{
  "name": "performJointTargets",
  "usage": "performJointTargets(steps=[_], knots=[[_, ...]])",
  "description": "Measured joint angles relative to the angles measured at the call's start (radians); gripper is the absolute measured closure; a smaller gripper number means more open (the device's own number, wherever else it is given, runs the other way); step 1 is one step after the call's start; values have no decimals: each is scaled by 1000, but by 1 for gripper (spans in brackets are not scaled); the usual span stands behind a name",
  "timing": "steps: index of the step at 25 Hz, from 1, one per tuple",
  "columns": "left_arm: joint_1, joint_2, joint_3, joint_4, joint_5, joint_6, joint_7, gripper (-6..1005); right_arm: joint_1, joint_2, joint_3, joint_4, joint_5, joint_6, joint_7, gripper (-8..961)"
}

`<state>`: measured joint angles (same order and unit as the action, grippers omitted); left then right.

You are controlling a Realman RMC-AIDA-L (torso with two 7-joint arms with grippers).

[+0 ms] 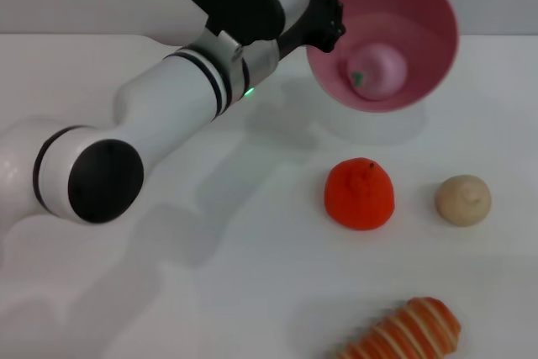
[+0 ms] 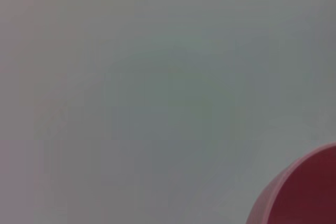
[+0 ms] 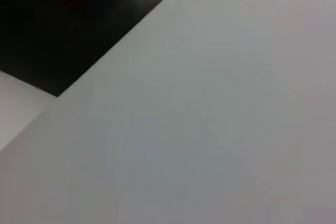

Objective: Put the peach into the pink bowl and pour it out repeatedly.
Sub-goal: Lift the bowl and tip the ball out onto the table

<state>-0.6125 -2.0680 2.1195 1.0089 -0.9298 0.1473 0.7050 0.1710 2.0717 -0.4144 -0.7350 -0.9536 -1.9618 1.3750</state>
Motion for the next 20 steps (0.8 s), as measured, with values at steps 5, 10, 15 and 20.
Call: performJointTargets(steps=[5,10,15,20], knots=[[33,0,58,-4,1,124,0,941,8,1,11,33,2,-31,-11,313],[68,-1,135,-31,94,333,1,941,21,1,12,77,3,-53,-28,318],[62,-2,137,-97,118,407,19,940,25,-2,13,98,4,-62,-41,323],[62,-1,132,-107,119,426,25,940,32,-2,8,101,4,-63,-44,328]])
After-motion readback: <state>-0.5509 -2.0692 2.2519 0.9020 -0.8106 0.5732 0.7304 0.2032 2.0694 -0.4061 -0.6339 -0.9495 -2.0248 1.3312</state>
